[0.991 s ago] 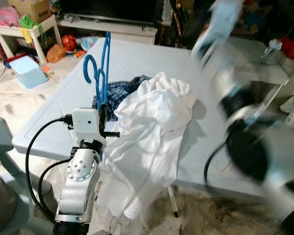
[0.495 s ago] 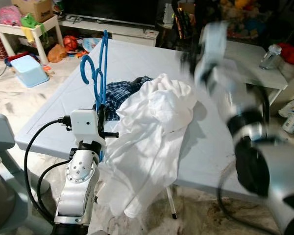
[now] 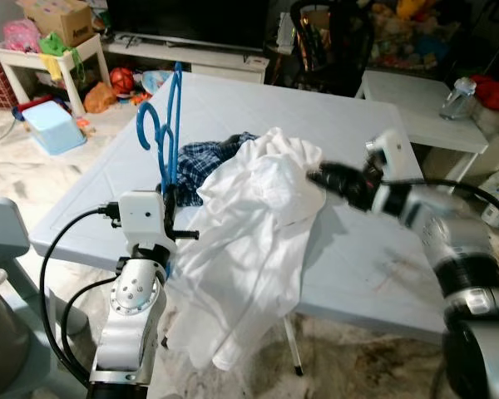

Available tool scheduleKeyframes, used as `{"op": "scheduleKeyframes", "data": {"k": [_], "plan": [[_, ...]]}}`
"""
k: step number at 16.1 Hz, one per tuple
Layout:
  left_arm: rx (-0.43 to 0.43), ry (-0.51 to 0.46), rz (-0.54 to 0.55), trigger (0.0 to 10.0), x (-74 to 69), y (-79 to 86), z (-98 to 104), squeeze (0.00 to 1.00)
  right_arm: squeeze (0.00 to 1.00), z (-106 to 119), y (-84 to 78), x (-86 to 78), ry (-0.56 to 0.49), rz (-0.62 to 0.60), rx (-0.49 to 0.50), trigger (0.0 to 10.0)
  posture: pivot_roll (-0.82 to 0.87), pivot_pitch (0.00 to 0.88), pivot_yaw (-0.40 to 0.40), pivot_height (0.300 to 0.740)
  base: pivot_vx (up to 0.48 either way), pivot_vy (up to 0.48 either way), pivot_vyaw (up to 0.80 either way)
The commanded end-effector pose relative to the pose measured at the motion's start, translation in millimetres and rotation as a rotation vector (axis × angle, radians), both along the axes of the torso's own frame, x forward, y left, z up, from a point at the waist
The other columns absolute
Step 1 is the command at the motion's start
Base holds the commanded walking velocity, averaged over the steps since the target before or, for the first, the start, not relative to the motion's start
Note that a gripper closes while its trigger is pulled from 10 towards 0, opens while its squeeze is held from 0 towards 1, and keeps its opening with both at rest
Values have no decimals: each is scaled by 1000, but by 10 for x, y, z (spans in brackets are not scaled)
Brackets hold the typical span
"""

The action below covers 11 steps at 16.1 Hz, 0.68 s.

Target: Hang hanger

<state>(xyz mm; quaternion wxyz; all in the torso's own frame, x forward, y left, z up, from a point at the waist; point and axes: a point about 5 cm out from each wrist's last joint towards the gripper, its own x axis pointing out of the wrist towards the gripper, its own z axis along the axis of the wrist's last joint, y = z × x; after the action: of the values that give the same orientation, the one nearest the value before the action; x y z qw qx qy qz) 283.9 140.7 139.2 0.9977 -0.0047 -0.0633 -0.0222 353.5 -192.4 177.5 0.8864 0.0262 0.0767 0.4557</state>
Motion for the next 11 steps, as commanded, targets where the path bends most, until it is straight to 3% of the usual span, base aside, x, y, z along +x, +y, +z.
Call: {"op": "scheduleKeyframes", "data": {"k": [1, 3, 4, 7, 11], "plan": [[5, 18, -14, 10000, -6, -1, -30, 0, 1000, 15, 11, -129, 26, 124, -12, 10000, -56, 0, -57, 740, 0, 0, 0], [6, 20, -17, 10000, -7, 4, -30, 0, 1000, -251, 115, -495, 134, 337, -86, 10000, -57, 0, -54, 740, 0, 0, 0], [7, 20, -18, 10000, -6, 4, -32, 0, 1000, -341, 171, -576, 147, 364, -126, 10000, -58, 0, -54, 740, 0, 0, 0], [5, 23, -25, 10000, -9, -20, -38, 0, 1000, -510, 439, -616, 86, 292, -187, 10000, -57, 0, -52, 740, 0, 0, 0], [4, 24, -28, 10000, -9, -20, -37, 0, 1000, -487, 791, -598, -62, 149, -178, 10000, -57, 0, -51, 740, 0, 0, 0]]}}
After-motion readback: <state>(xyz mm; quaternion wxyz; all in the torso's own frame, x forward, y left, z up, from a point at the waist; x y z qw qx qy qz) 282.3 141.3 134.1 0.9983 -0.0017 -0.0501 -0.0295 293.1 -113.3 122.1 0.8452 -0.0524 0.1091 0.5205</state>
